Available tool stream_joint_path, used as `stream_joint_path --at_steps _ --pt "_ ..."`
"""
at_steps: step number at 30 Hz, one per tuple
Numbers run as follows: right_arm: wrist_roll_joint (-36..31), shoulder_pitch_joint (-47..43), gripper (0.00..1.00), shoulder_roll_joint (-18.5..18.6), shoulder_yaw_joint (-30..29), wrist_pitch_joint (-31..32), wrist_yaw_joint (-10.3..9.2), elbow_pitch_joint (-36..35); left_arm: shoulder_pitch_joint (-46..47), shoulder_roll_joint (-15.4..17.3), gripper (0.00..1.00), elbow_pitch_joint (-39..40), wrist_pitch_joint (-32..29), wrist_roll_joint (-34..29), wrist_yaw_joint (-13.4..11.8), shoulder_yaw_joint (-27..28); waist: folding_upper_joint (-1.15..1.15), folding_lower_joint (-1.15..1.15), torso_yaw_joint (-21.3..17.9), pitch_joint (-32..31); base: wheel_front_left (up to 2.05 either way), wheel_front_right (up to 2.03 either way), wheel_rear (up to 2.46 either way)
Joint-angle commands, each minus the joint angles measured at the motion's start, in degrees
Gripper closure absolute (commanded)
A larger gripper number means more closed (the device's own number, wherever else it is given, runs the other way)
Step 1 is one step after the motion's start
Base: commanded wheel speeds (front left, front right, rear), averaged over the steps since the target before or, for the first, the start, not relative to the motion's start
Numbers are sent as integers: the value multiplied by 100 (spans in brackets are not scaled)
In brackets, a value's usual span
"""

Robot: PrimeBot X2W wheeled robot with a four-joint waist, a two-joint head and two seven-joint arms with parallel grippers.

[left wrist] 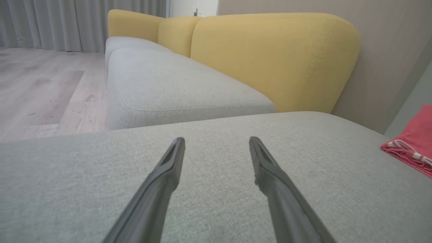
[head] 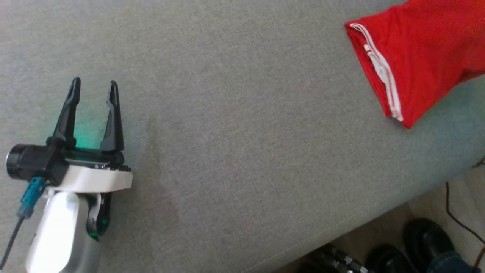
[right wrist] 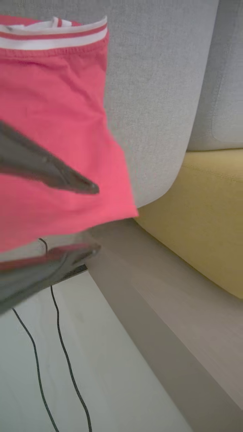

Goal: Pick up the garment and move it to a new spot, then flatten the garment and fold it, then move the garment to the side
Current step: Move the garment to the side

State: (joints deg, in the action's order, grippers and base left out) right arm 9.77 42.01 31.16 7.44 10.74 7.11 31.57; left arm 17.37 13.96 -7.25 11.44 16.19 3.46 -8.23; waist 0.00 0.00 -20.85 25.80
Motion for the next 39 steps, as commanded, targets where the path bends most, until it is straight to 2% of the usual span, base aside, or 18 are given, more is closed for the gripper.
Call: stream_joint_path --at_steps 1,7,11,17,19,23,31,39 --pt "-26 -1 0 164 10 -93 37 -188 18 57 0 101 66 41 -52 141 0 0 97 -185 0 0 0" --pt "-14 -268 0 114 88 -234 37 -478 -160 -145 0 -118 206 152 -63 105 0 0 383 -734 0 0 0" --pt "222 -781 0 -139 -90 -417 37 -879 -421 -330 0 -326 292 233 -65 86 0 0 742 -1280 0 0 0" --pt "460 -2285 0 -1153 -624 -846 37 -1858 -947 -442 0 -629 346 296 -34 193 0 0 1250 -1990 0 0 0" --pt "468 -2813 0 -1548 -680 -940 37 -2149 -1143 -451 0 -669 351 308 -48 259 0 0 1355 -2153 0 0 0" --pt "220 -3719 0 -2064 -619 -1046 37 -2557 -1509 -470 0 -682 354 302 -57 414 0 0 1605 -2422 0 0 0" --pt "-12 -4008 0 -2193 -462 -1191 37 -2780 -1835 -577 0 -646 355 270 -99 542 0 0 1772 -2553 0 0 0" --pt "3 -4020 0 -2277 -483 -1250 37 -2645 -1880 -632 0 -579 355 228 -93 617 0 0 1797 -2549 0 0 0"
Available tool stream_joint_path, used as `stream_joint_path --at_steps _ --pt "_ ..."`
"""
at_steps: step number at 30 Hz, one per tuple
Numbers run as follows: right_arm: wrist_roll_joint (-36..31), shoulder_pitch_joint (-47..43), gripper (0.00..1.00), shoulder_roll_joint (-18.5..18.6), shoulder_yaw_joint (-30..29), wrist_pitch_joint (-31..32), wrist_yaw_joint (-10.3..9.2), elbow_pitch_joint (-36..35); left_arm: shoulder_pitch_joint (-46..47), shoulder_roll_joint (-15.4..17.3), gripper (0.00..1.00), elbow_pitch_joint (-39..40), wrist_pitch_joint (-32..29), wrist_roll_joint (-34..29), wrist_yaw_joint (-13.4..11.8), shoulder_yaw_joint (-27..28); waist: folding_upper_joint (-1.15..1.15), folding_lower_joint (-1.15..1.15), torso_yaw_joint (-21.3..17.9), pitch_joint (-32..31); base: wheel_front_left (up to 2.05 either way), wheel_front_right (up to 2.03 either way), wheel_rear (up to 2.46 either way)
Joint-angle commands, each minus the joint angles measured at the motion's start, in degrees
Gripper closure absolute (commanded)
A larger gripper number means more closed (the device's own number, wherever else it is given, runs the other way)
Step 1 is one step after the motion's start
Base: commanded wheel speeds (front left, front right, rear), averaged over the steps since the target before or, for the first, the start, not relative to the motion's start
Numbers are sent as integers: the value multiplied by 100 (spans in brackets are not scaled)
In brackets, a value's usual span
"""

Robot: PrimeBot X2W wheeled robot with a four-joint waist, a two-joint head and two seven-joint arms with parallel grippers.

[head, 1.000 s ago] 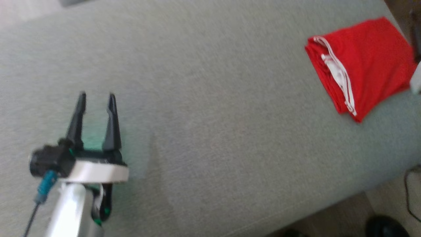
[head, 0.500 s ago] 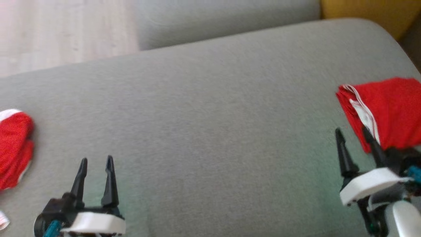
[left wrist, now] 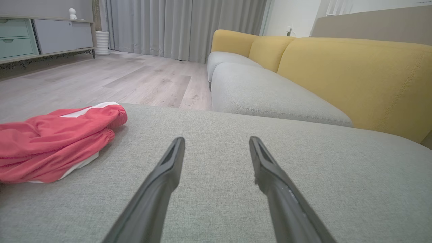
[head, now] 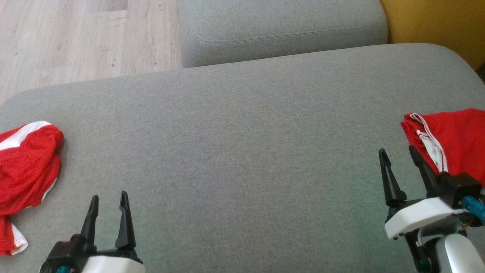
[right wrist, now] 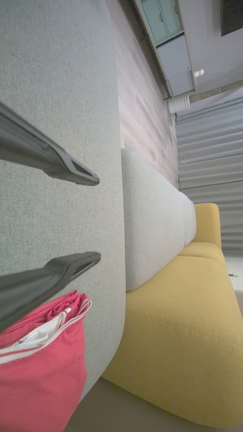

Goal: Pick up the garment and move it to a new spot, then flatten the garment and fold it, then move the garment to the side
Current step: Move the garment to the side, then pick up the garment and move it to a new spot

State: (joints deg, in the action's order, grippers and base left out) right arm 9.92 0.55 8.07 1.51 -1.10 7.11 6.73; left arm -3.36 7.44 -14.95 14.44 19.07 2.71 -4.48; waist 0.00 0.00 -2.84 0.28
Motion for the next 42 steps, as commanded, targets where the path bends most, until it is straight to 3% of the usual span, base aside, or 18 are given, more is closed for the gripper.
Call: stream_joint_path --at_steps 1,11,22,30,42 --pt "-12 129 0 30 108 -68 37 -150 197 15 0 196 55 -67 -16 249 0 0 -3 2 0 0 0" --pt "-33 7 0 -24 81 -38 37 -126 271 7 0 264 55 -148 -8 299 0 0 339 0 0 0 0" --pt "47 42 0 -74 329 -78 37 -60 416 74 0 331 -46 -129 34 189 0 0 1603 14 0 0 0" --pt "63 92 0 -97 461 -136 37 88 342 151 0 342 -66 -76 5 219 0 0 2318 -11 0 0 0" --pt "14 155 0 -82 503 -164 37 147 200 195 0 431 -44 -19 -81 260 0 0 2640 22 0 0 0"
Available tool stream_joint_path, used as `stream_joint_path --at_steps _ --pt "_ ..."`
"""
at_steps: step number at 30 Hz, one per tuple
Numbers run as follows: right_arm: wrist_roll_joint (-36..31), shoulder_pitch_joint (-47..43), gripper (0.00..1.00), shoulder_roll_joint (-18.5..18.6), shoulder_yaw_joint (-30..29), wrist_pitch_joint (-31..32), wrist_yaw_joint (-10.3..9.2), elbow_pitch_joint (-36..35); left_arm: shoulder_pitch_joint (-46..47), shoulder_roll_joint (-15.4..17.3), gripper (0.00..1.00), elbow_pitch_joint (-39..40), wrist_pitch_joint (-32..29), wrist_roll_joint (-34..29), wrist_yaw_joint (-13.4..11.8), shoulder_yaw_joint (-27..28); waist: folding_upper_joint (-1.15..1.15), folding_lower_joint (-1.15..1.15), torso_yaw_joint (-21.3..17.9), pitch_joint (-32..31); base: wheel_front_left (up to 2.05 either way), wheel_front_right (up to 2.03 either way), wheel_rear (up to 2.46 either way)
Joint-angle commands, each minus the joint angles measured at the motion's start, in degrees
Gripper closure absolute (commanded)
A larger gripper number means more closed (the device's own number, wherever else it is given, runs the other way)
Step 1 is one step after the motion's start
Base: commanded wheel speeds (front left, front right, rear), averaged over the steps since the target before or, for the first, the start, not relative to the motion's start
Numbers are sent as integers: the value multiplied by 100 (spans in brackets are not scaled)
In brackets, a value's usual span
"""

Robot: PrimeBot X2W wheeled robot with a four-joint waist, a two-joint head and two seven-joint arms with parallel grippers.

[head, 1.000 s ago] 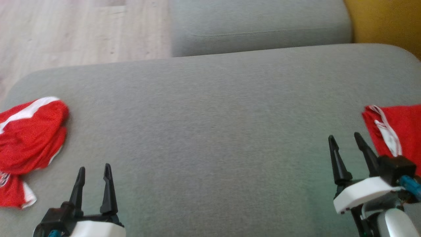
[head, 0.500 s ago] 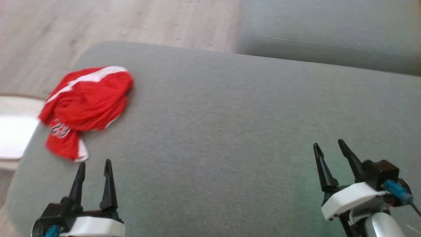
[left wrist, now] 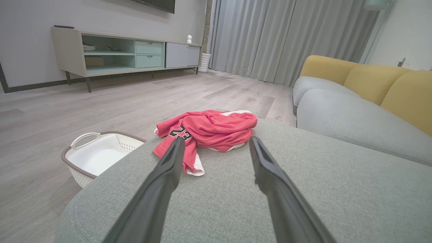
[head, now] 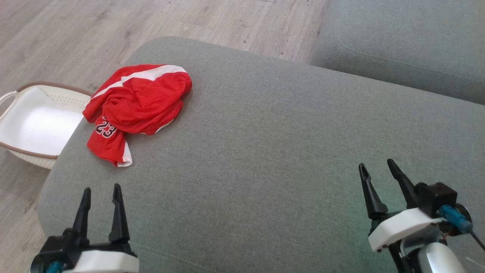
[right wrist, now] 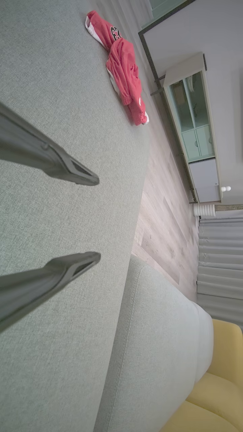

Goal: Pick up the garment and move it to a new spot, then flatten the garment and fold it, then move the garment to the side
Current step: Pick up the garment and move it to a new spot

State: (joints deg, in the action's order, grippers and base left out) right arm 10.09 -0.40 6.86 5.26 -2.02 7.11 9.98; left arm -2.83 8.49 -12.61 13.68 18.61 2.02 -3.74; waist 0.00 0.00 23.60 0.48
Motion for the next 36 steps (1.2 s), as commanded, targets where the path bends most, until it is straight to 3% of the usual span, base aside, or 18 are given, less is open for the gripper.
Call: stream_joint_path --at_steps 1,8,11,15,19,24,31,36 --pt "-2 247 0 37 136 -75 37 -177 149 98 0 202 31 37 -12 190 0 0 -9 7 0 0 0" --pt "10 282 0 90 119 -57 37 -272 481 158 0 858 -265 223 -21 259 0 0 -85 219 0 0 0" --pt "-9 337 0 130 92 -11 37 -401 909 294 0 1235 -749 371 -104 395 0 0 -128 441 0 0 0" --pt "-37 460 0 193 137 60 37 -553 1474 474 0 1181 -1451 732 -187 652 0 0 -257 757 0 0 0" --pt "-105 760 0 335 291 179 37 -864 2257 850 0 856 -2138 1127 -379 1129 0 0 -575 1333 0 0 0" --pt "-177 1191 0 604 398 316 37 -1350 3032 1170 0 273 -2561 1642 -429 1594 0 0 -992 2128 0 0 0" --pt "-263 1473 0 799 448 418 37 -1891 3564 1686 0 -887 -3057 1871 -553 1902 0 0 -1490 2931 0 0 0" --pt "-244 1493 0 885 459 429 37 -2071 3729 1811 0 -1879 -3903 2073 -867 1930 0 0 -1743 3138 0 0 0"
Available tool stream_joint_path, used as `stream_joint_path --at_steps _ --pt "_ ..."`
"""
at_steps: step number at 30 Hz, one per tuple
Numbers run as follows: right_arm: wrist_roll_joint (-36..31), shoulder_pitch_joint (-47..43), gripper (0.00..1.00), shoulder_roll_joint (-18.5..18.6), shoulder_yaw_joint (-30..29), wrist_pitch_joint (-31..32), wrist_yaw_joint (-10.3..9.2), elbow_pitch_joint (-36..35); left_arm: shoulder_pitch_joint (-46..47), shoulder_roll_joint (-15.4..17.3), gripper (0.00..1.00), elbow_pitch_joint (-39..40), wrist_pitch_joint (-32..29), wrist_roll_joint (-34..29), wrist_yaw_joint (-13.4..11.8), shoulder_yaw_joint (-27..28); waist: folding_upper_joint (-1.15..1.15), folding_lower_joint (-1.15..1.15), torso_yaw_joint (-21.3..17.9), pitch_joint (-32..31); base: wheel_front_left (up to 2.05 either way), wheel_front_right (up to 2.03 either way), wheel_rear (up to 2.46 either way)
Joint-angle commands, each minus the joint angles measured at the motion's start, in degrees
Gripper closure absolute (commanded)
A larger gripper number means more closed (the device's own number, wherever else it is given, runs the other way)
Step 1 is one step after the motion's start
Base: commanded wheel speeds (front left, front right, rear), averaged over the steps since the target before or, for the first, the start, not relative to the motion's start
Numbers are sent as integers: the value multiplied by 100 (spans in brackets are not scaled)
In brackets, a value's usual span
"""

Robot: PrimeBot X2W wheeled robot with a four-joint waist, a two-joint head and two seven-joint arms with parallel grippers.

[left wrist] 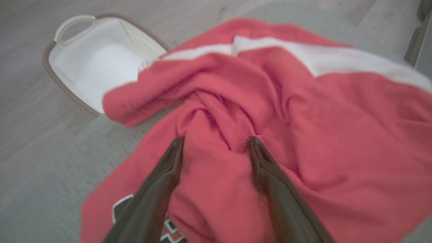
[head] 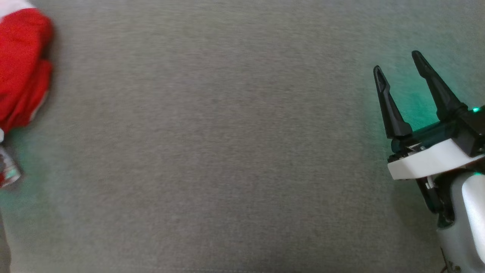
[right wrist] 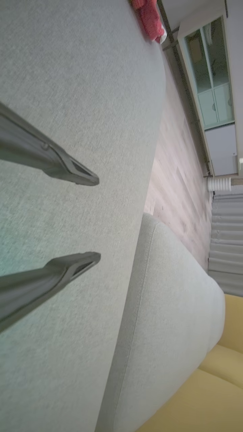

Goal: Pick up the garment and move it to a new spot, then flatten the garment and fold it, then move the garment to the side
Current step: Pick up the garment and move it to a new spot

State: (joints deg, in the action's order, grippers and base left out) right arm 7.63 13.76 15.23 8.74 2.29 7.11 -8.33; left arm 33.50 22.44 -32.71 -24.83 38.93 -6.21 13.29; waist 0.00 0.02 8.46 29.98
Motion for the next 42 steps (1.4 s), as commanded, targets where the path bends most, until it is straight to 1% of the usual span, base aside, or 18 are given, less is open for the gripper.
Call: stream_joint_path --at_steps 1,3,4,5,6,8,10,12,16,19,21,22,25,28,33,38,42 --pt "8 78 0 49 115 -5 37 -249 99 424 0 13 -202 61 -106 217 0 -2 -257 181 0 0 0" --pt "16 73 0 42 120 -17 37 -249 55 407 0 -238 -713 152 -205 151 0 -2 -310 123 0 0 0" --pt "23 63 0 32 117 -25 37 -241 28 389 38 -336 -1042 220 -255 113 0 -2 -327 80 0 0 0" --pt "27 48 0 24 116 -33 37 -222 11 395 51 -372 -1245 261 -312 107 0 -2 -341 22 0 0 0" --pt "35 30 0 8 107 -44 37 -202 -9 443 100 -345 -1309 251 -352 107 0 -2 -350 -29 0 0 0" --pt "55 -13 0 -22 107 -75 37 -137 -86 537 100 -259 -1296 186 -400 104 0 -2 -363 -179 0 0 0" --pt "90 -63 0 -66 118 -122 37 -50 -150 623 100 -143 -1095 117 -420 149 0 -2 -371 -374 0 0 0" --pt "121 -123 0 -117 126 -171 37 44 -186 742 100 1 -868 26 -384 172 0 -2 -367 -600 0 0 0" --pt "190 -241 0 -214 171 -276 37 248 -121 985 100 392 -507 -137 -168 120 0 -2 -370 -1132 0 0 0" --pt "236 -339 0 -326 219 -355 37 410 24 1201 100 764 -370 -270 32 3 0 -2 -433 -1581 0 0 0" --pt "270 -415 0 -398 226 -400 37 508 182 1306 100 1069 -368 -346 178 -140 0 -2 -494 -1853 0 0 0" --pt "270 -415 0 -398 226 -400 37 508 182 1306 100 1069 -368 -346 178 -140 0 -2 -494 -1853 0 0 0" --pt "311 -537 0 -475 217 -442 37 620 501 1377 100 1582 -491 -423 428 -460 0 -2 -601 -2178 0 0 0" --pt "321 -611 0 -546 233 -463 37 673 896 1236 100 2079 -656 -396 583 -797 0 -2 -774 -2429 0 0 0" --pt "333 -663 0 -640 259 -465 37 695 1268 677 100 2939 -963 -171 645 -1317 0 -2 -1197 -2687 0 0 0" --pt "344 -637 0 -682 335 -441 37 667 1268 135 100 3605 -1201 113 700 -1786 0 -2 -1709 -2718 0 0 0" --pt "376 -569 0 -697 373 -438 37 649 1049 -288 100 3849 -1254 256 792 -2235 0 -2 -2115 -2620 0 0 0"
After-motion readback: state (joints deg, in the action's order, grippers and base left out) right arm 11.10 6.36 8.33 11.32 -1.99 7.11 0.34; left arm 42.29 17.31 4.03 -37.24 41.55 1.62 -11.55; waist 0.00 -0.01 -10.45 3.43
